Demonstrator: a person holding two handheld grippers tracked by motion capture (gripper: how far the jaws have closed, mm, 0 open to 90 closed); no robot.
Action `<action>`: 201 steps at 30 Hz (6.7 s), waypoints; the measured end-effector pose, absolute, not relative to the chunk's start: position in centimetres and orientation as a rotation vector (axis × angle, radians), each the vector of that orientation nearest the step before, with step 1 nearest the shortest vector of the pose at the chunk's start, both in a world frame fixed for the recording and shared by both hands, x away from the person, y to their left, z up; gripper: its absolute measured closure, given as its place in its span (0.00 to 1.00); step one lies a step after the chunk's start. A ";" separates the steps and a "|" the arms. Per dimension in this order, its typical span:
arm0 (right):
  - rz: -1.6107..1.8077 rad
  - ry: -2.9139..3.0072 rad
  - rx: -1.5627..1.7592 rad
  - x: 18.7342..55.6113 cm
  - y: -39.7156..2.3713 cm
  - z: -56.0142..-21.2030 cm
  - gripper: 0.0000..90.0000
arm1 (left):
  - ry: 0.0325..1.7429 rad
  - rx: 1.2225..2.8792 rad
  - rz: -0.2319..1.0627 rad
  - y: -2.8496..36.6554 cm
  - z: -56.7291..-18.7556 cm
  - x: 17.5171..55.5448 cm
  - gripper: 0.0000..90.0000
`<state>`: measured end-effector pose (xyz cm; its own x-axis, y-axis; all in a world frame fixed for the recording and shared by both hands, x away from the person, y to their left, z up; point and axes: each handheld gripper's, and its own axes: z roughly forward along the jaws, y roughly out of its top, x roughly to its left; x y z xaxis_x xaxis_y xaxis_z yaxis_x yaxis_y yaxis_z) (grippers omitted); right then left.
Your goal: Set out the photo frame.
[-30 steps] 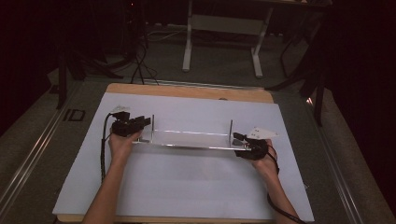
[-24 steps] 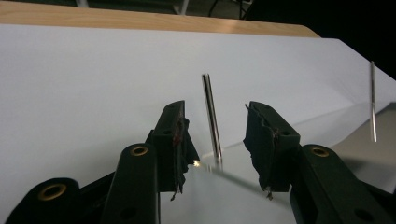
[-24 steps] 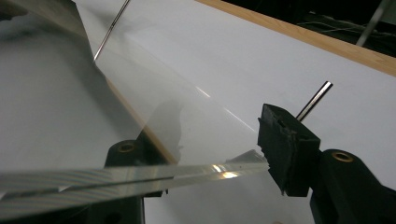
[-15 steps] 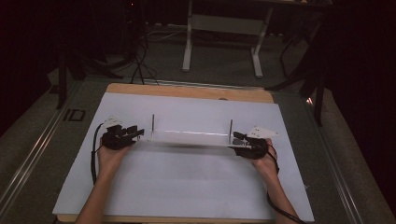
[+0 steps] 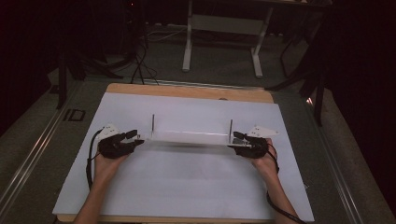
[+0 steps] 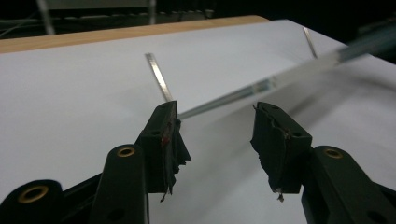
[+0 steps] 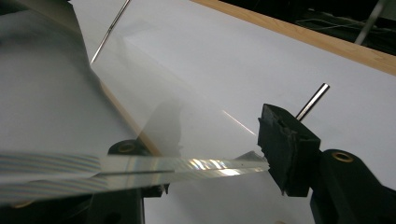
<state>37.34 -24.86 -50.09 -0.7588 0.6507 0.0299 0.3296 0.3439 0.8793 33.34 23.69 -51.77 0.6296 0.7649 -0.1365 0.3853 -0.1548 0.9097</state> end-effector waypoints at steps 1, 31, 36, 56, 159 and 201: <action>1.380 2.287 0.869 37.3 -24.9 -50.1 0.52 | 0.934 1.768 0.437 23.7 -51.8 33.3 0.55; 1.400 2.297 0.947 38.1 -24.9 -49.6 0.49 | 0.839 1.767 0.554 21.0 -50.3 33.9 0.52; 1.397 2.301 0.948 38.1 -24.9 -49.6 0.49 | 0.819 1.776 0.550 20.8 -50.2 34.1 0.48; 1.393 2.303 0.988 38.4 -24.9 -49.4 0.45 | 0.811 1.758 0.525 20.5 -49.8 34.6 0.46; 1.298 2.076 1.019 35.3 -24.0 -45.5 0.47 | 1.071 1.653 0.590 16.9 -46.0 33.7 0.50; 1.369 2.062 1.054 34.8 -28.7 -44.8 0.37 | 1.120 1.540 0.588 21.2 -45.0 31.5 0.43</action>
